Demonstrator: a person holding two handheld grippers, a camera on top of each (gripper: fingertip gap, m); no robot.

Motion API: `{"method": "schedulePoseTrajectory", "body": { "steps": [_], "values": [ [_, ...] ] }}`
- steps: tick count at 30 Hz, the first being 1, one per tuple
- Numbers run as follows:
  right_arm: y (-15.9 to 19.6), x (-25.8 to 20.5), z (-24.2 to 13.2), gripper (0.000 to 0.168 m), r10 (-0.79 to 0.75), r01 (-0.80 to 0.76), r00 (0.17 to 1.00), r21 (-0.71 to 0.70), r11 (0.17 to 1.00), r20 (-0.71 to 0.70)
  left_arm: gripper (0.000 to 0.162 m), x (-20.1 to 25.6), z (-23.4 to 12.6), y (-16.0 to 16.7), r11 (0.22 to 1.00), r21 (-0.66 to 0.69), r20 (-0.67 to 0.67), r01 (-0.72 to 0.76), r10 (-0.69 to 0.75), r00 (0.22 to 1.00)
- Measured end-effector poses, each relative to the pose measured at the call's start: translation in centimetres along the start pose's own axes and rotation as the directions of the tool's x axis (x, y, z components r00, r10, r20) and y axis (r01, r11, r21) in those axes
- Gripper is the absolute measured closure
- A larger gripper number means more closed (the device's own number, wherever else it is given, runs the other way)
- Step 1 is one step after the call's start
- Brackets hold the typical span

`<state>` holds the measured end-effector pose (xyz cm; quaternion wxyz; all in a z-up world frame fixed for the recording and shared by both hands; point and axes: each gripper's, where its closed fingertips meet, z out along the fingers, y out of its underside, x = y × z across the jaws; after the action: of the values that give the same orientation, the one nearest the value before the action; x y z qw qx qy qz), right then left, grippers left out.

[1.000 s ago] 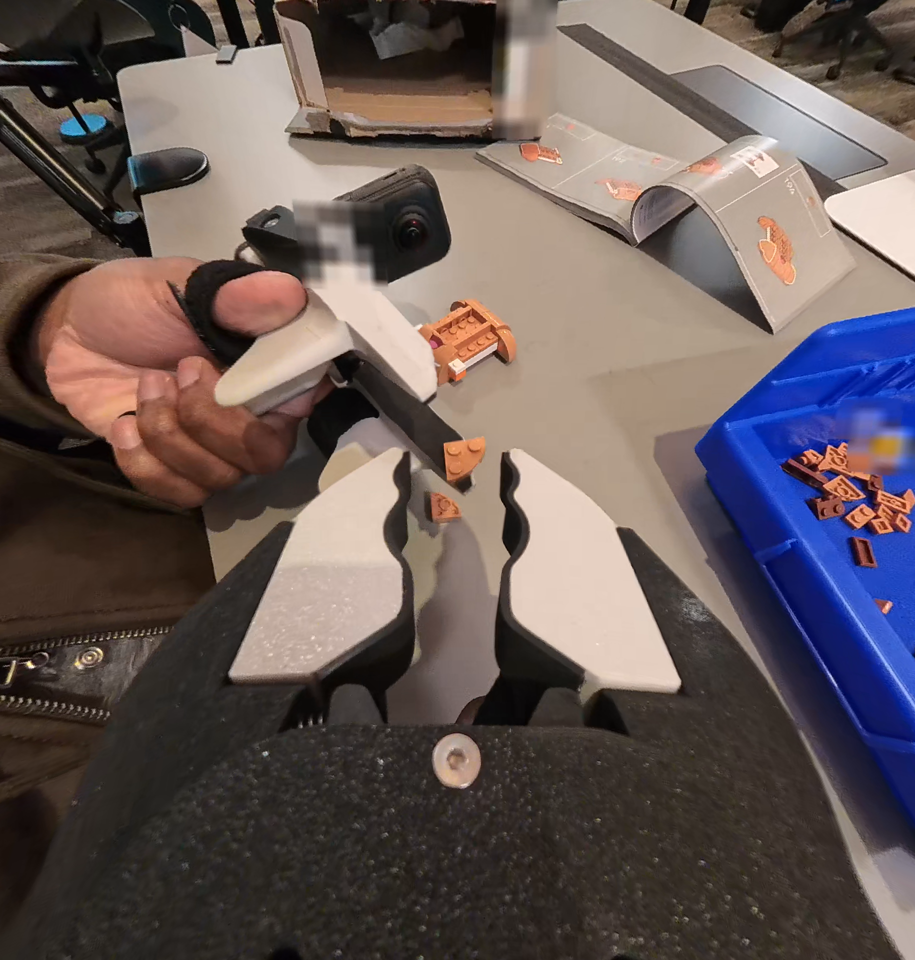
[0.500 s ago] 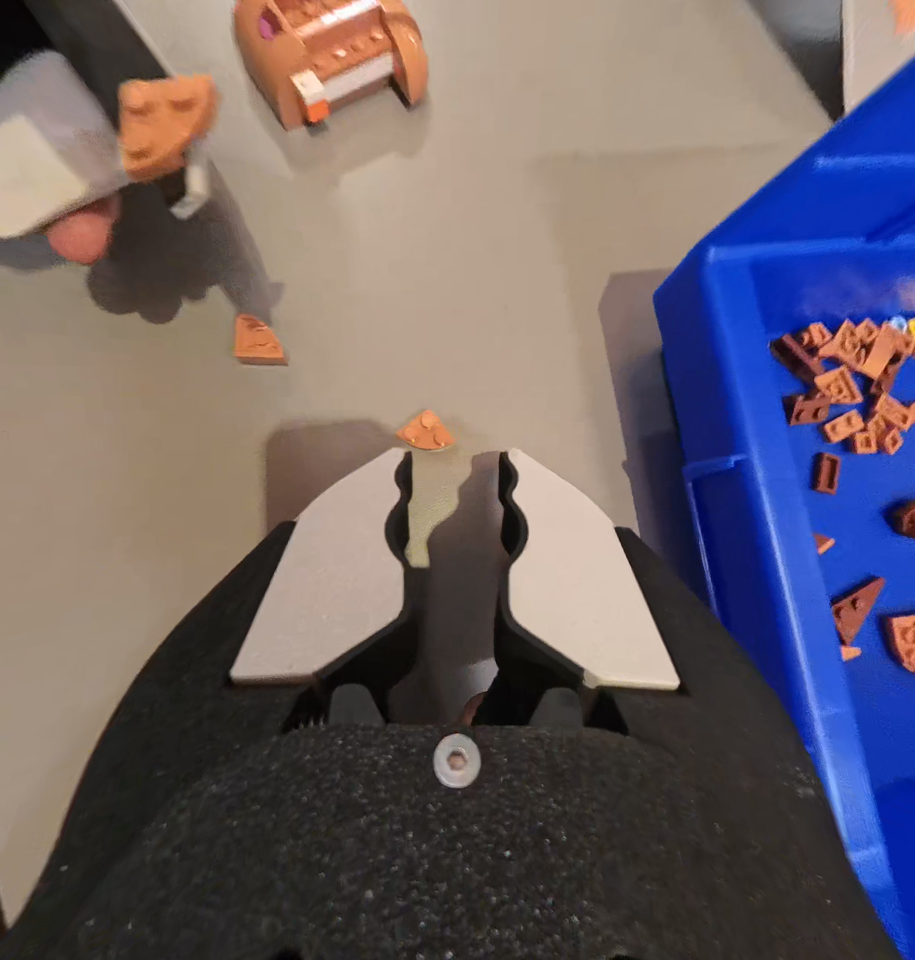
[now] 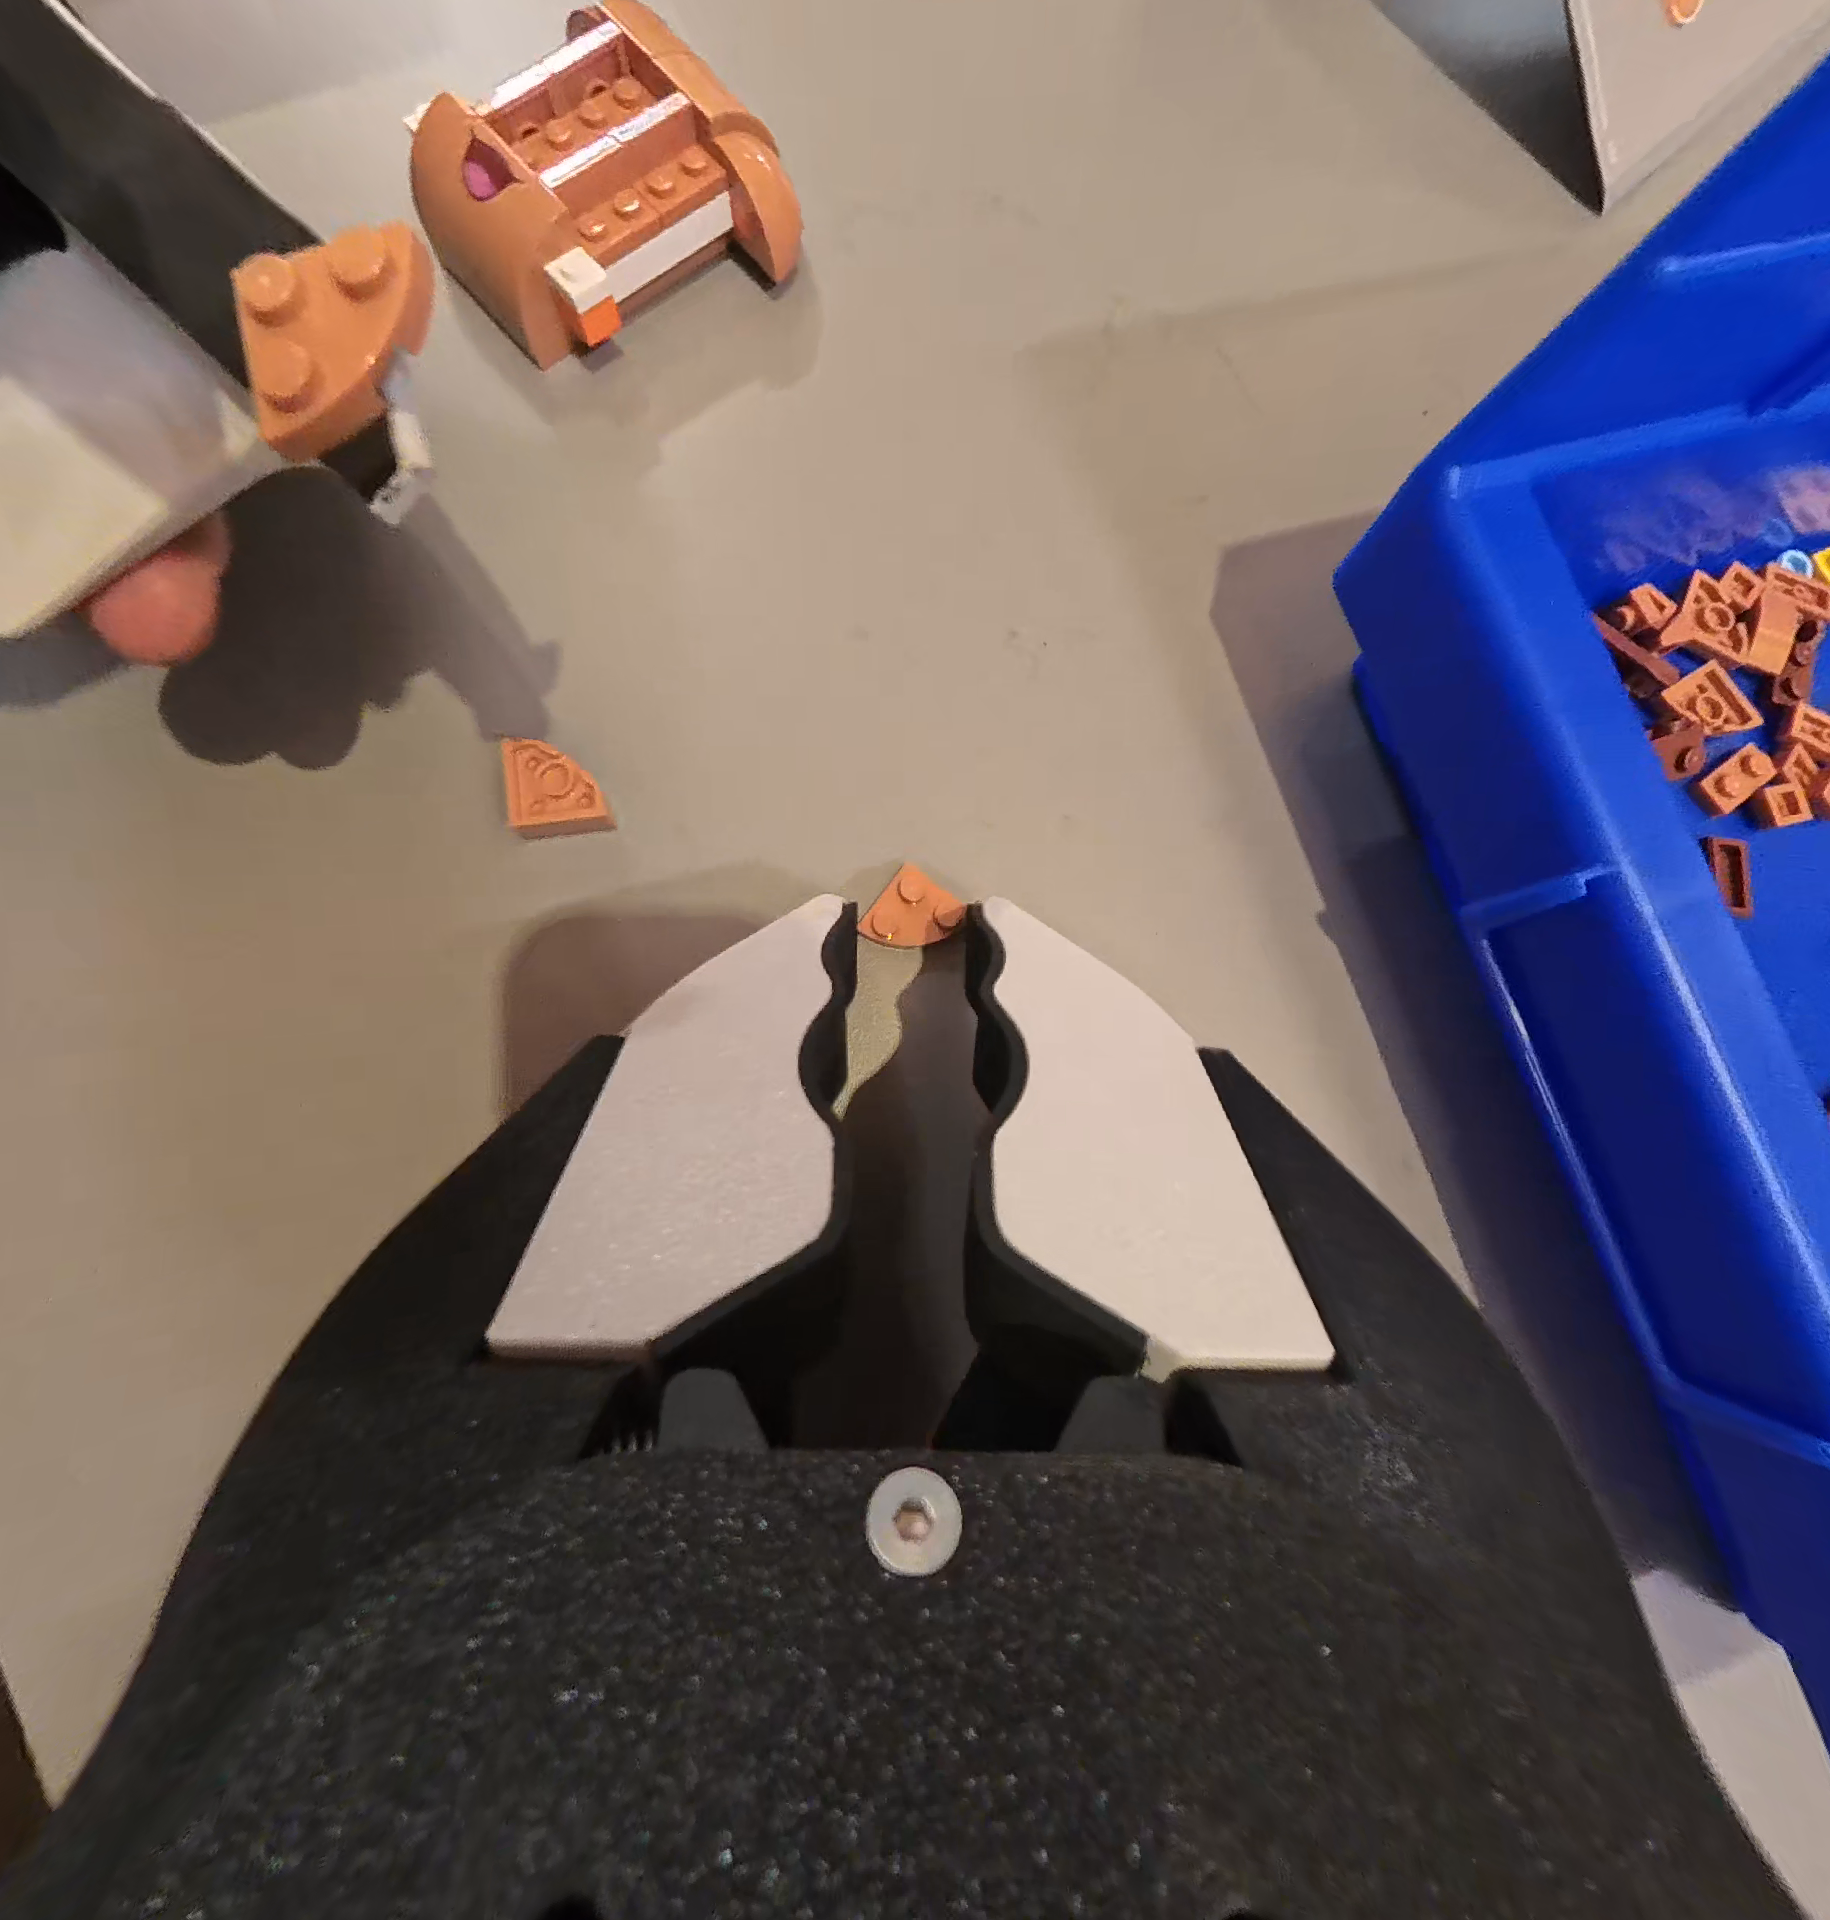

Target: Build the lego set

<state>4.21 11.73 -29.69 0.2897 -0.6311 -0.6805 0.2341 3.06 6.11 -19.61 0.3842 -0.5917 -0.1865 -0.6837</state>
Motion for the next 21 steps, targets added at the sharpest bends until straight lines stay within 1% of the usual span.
{"method": "schedulePoseTrajectory", "body": {
  "steps": [5, 7, 10, 12, 14, 17, 21],
  "values": [
    [-0.4, -0.2, -0.6, 0.150, -0.039, 0.036, 0.998, 0.056, 0.998, 0.057, 0.117, 0.0, 0.1, 0.5, 0.999, -0.012, -0.016, 0.036, -0.037, 0.999],
    [-1.3, -0.3, -1.5, 0.150, -0.061, 0.051, 0.994, 0.113, 0.992, 0.087, 0.117, 0.0, -0.1, 0.6, 0.999, -0.011, -0.027, 0.050, -0.051, 0.998],
    [-3.4, -1.1, -3.4, 0.150, -0.135, 0.099, 0.979, 0.226, 0.969, 0.150, 0.117, -0.2, -0.5, 0.8, 0.998, -0.002, -0.028, 0.057, -0.057, 0.998],
    [-5.0, -2.3, -5.0, 0.150, -0.199, 0.127, 0.957, 0.313, 0.941, 0.212, 0.117, -0.2, -0.5, 1.2, 0.998, -0.008, -0.025, 0.056, -0.056, 0.998],
    [-6.2, -3.6, -6.4, 0.150, -0.254, 0.148, 0.930, 0.365, 0.919, 0.265, 0.117, -0.2, -0.3, 1.7, 0.998, -0.020, -0.021, 0.052, -0.053, 0.998],
    [-7.0, -5.1, -7.4, 0.151, -0.340, 0.212, 0.892, 0.387, 0.897, 0.300, 0.115, 0.0, 0.3, 2.4, 0.998, -0.039, -0.025, 0.051, -0.052, 0.998],
    [-6.5, -6.3, -7.1, 0.151, -0.410, 0.293, 0.855, 0.358, 0.887, 0.317, 0.114, -0.1, 0.8, 3.0, 0.997, -0.050, -0.017, 0.054, -0.054, 0.998]
  ]
}}
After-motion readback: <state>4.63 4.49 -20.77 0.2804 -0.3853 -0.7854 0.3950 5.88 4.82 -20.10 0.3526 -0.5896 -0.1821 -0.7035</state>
